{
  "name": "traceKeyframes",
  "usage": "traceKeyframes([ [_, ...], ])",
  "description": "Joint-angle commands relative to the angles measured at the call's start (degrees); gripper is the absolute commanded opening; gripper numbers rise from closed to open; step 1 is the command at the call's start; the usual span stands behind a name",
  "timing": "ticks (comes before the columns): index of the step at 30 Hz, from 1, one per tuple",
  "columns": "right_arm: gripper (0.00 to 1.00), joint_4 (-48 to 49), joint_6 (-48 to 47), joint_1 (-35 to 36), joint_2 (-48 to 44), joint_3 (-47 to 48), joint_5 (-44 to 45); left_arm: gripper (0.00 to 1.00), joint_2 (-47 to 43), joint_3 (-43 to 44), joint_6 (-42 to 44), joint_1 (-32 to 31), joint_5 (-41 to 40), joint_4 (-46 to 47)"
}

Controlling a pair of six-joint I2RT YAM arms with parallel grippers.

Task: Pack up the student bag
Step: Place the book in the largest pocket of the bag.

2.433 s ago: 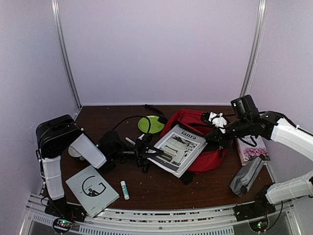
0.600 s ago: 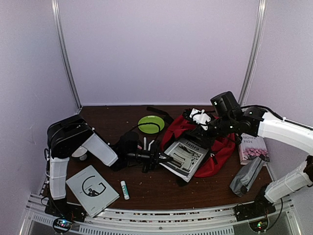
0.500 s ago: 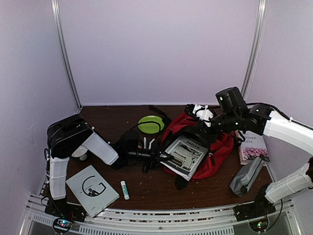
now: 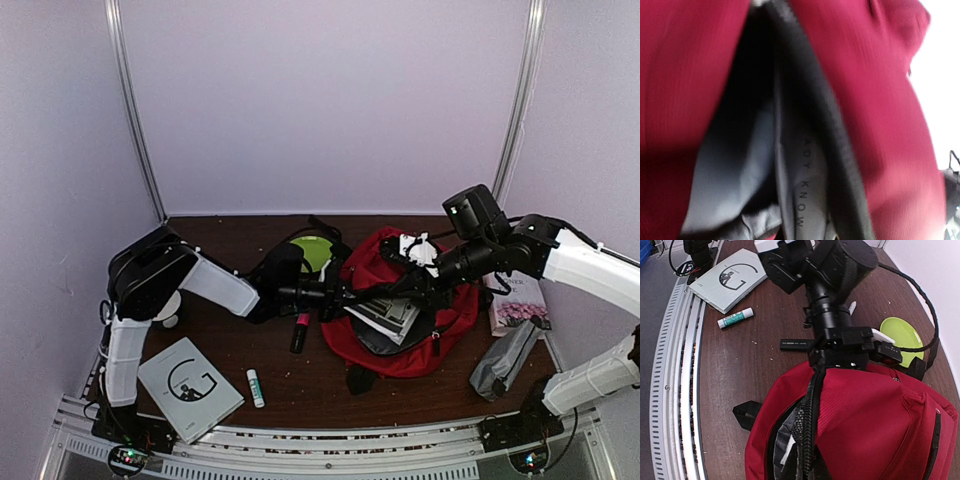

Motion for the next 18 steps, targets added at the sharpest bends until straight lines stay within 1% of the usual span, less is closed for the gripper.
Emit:
traceKeyframes([
  [1,0.0,-0.7,-2.9,0.6,-2.4,-0.9,-5.0,0.09,3.3,8.6,6.0,1.1,-0.8,-5.2],
  [4,0.0,-1.3,-5.3,0.6,-2.1,-0.9,-4.6,0.12,4.9,13.4,9.7,1.2,-0.6,-12.5],
  [9,0.0,-1.5,-6.3,0.6,-1.5,-1.0,-5.0,0.23,6.1,18.3,15.9,1.7,-2.8,-24.3],
  [11,0.0,-1.4,-6.1,0.6,-1.7,-1.3,-5.2,0.3,6.1,19.3,18.8,2.0,-3.8,-27.7],
  [14,0.0,-1.1,-6.0,0.6,-2.0,-2.3,-4.4,0.44,5.3,19.9,21.2,2.1,-4.9,-31.4],
  [17,0.0,-1.3,-5.9,0.5,-2.6,-3.4,-3.5,0.52,3.2,20.0,23.9,2.0,-5.8,-35.1],
  [18,0.0,-1.3,-5.9,0.5,-2.8,-3.8,-3.3,0.56,2.3,19.8,24.8,2.0,-6.2,-36.7],
])
